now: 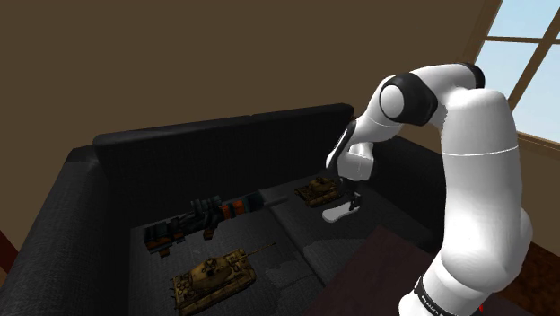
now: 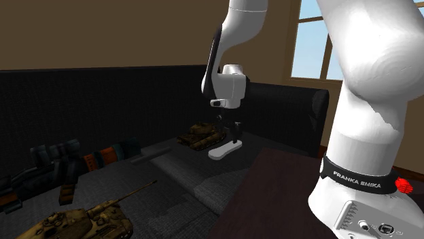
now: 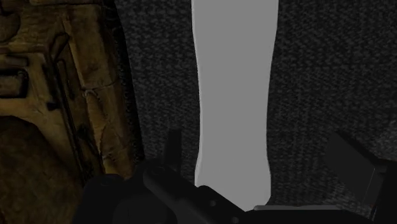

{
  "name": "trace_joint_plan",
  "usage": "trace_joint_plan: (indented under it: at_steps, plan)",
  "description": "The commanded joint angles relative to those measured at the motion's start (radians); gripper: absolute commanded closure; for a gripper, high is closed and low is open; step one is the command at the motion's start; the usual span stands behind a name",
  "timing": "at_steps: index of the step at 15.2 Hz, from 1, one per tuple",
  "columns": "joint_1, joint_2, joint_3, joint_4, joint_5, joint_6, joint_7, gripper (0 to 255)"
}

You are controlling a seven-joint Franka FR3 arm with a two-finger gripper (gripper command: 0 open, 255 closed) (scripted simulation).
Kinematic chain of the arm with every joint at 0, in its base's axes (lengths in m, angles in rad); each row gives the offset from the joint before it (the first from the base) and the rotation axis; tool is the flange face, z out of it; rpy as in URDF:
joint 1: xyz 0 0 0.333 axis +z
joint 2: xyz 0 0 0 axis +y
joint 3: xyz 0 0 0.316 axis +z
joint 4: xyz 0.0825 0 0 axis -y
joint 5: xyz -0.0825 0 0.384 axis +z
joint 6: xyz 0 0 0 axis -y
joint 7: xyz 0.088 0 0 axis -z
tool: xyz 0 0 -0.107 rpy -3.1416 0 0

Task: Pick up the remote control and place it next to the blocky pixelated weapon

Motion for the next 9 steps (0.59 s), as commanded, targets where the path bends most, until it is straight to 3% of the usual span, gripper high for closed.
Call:
trace_joint_plan:
  at_steps: [1, 9]
  plan:
    - [-0.047, 0.053, 0.047, 0.037, 0.036, 0.019, -0.059, 0]
    - [-0.107, 0.146, 0.122, 0.082, 0.097, 0.074, -0.109, 0]
